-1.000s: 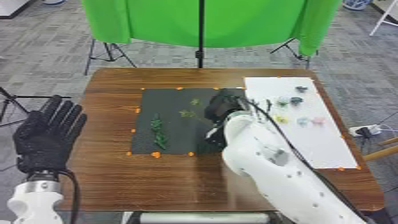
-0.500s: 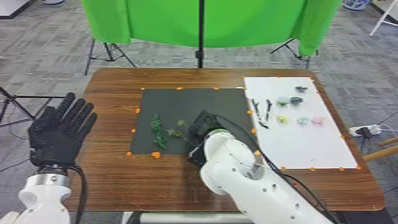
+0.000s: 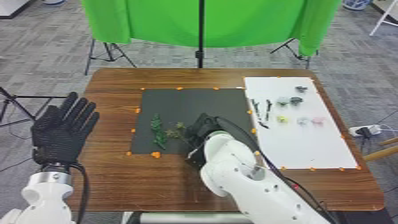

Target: Arrange flowers

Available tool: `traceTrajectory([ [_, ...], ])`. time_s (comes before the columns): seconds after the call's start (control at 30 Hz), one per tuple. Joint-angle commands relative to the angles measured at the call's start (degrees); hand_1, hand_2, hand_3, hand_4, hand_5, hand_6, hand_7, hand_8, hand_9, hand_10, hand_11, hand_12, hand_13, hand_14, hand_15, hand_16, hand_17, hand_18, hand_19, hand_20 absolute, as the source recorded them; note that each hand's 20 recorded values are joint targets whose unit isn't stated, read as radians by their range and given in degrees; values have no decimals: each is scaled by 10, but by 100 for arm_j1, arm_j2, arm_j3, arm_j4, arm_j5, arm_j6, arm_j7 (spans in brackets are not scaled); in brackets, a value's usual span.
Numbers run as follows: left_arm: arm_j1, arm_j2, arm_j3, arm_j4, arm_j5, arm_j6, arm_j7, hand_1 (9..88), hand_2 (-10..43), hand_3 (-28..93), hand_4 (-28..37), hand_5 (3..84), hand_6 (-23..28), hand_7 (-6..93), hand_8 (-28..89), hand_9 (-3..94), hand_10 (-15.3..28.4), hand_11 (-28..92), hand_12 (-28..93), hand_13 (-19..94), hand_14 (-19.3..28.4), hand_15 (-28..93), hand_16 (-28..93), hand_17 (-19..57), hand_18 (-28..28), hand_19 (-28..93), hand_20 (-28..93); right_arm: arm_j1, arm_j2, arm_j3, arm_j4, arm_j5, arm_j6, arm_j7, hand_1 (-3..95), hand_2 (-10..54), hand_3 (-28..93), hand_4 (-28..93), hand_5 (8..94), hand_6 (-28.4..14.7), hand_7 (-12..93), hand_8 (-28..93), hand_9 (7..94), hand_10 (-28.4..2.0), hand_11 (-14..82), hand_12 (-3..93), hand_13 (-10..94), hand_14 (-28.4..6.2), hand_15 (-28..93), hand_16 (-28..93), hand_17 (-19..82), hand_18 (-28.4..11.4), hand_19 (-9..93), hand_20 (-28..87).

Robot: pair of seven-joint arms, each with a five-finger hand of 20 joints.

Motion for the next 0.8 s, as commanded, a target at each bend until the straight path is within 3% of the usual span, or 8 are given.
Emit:
traceTrajectory([
  [0.03,143,-113,-88,-3,-12,-61,29,253,151,804,-283,423,84,75,-76,358,134,142,85,274,126,214,-44,-36,117,230,138,-113,286,238,-412,10,199,-42,389,-59,757,-169,731,-77,181,-20,753,-195,353,245,718,-144,656,224,392,-266,932,397],
  [0.1,181,-140,-104,-13,-24,-72,41,253,151,804,-283,423,83,75,-76,358,134,143,86,274,125,214,-44,-36,117,231,138,-159,362,436,-552,128,151,-46,389,-55,758,-164,735,-78,157,-87,760,-197,343,242,724,-147,653,223,392,-268,932,398],
  [0.37,271,-176,-186,-44,-27,-78,55,252,151,805,-283,423,84,75,-76,358,134,141,87,276,124,214,-44,-36,118,232,138,-262,687,1173,-815,-104,427,-26,414,-75,748,-163,741,-79,105,-97,805,-184,332,252,743,-144,700,269,416,-276,932,444],
  [0.53,284,-199,-175,-64,-29,-85,94,253,152,803,-283,423,84,75,-76,359,134,142,88,276,124,214,-44,-36,118,231,137,1,1080,1234,-310,-1210,270,-99,404,-90,742,-165,729,-73,111,-92,798,-182,347,258,740,-143,702,277,414,-272,932,445],
  [0.8,369,-214,-183,-113,-56,-68,163,254,153,802,-283,424,83,75,-76,360,135,143,88,277,124,214,-43,-35,118,231,137,426,1799,1088,333,-1250,-513,-50,389,-95,726,-196,762,-61,211,-74,790,-184,357,258,727,-145,705,276,409,-269,932,442],
])
